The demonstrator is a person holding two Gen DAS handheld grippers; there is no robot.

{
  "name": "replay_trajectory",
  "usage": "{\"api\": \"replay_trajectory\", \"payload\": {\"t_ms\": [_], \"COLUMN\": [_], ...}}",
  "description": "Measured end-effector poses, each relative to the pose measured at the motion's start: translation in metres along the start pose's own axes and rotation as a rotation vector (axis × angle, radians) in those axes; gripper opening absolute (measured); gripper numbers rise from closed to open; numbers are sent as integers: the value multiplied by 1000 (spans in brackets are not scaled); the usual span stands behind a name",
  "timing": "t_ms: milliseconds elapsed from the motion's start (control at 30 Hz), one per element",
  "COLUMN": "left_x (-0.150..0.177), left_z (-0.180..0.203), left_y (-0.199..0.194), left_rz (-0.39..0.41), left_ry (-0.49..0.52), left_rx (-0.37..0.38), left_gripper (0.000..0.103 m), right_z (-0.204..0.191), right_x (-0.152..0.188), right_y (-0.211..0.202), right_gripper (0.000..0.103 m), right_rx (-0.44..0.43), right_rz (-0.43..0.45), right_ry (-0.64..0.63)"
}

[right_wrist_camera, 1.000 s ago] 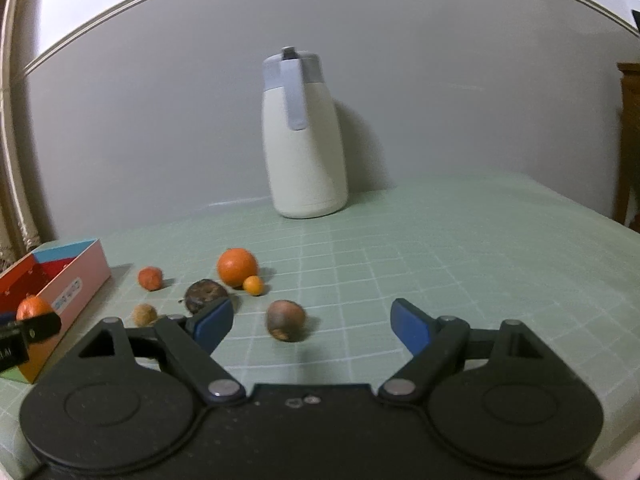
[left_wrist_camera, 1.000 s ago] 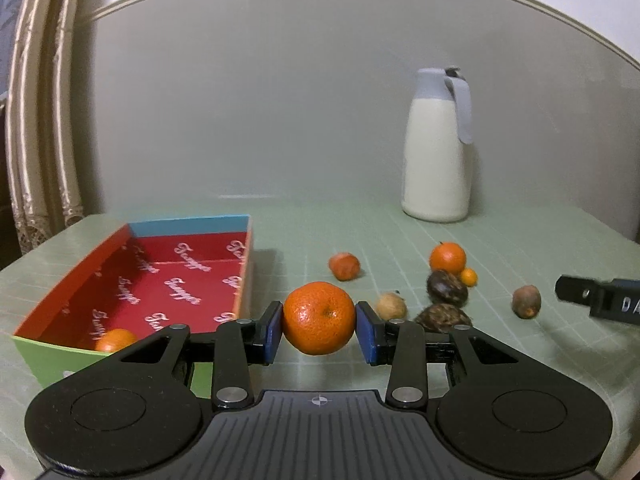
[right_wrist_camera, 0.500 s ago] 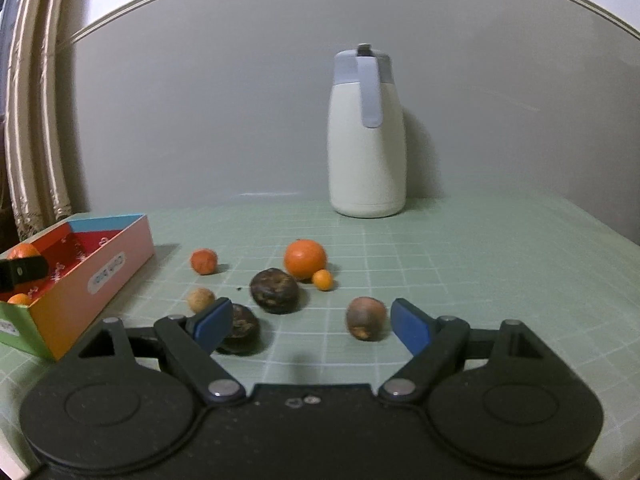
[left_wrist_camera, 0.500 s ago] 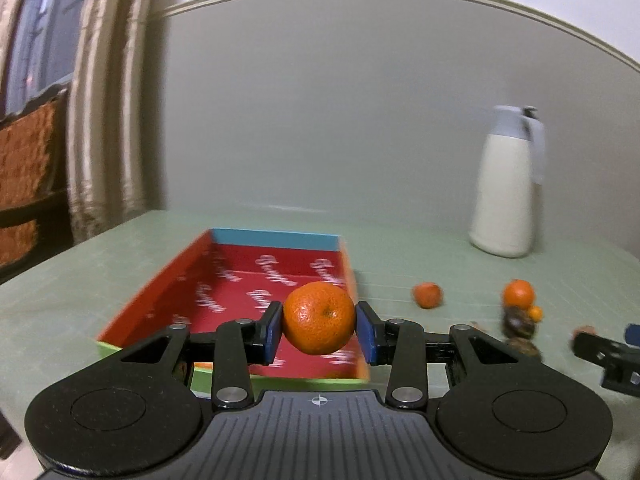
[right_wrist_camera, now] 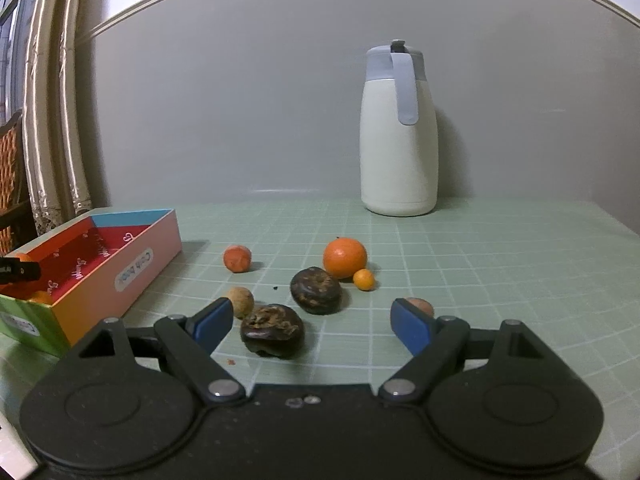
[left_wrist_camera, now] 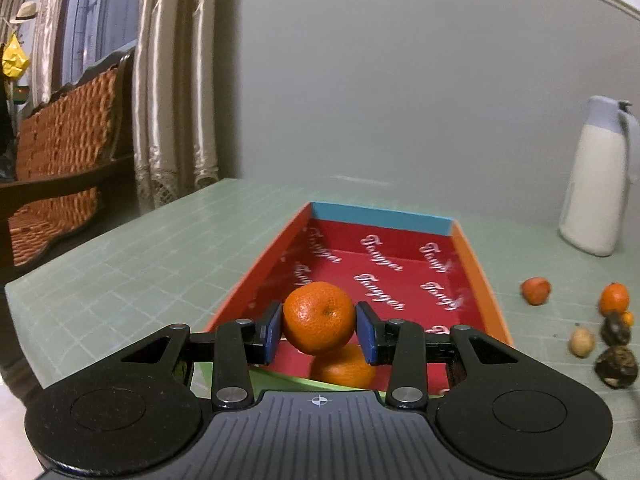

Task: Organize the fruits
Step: 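Carry the mandarin with the left tool into the box and open it, then withdraw the left tool while the right tool approaches the dark dried fruit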

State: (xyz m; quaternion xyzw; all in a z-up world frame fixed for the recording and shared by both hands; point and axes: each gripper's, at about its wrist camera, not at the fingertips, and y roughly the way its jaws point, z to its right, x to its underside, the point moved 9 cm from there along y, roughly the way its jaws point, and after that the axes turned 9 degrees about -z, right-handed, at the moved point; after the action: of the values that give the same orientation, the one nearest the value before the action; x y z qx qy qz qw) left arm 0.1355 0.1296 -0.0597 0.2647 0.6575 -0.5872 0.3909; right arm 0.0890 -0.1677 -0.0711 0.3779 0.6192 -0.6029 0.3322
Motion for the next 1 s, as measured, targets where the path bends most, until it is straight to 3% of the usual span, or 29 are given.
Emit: {"api": "replay_trajectory", "payload": {"t_ms": [300,600,633,700,833,1000], "left_x": [0,0,0,0,-2,-1], "left_z": [-7,-11,-11,-11,-4,6], "left_y": [8,2,0,-4,-17,-26], "left_rz": [-28,-7,-1,18,82,102], "left_ry": [-7,-36,-37,-39,11,44], "left_rx": [-44,-37,-36,-40,-63,-40], "left_gripper": [40,41,43,70,81,96], "right_z": [-4,-8,-8,-8,-9,-12], "right_x": [0,0,0,-1,-1,-1], "right_y": [3,2,2,2,2,2], "right_gripper": [86,86,86,86,86,86], "right_rx": [-13,-24,-25,-27,-32,-37], "right_rz": [-8,-9,-10,-11,-15,-20], "right_ry": [2,1,2,5,8,6]}}
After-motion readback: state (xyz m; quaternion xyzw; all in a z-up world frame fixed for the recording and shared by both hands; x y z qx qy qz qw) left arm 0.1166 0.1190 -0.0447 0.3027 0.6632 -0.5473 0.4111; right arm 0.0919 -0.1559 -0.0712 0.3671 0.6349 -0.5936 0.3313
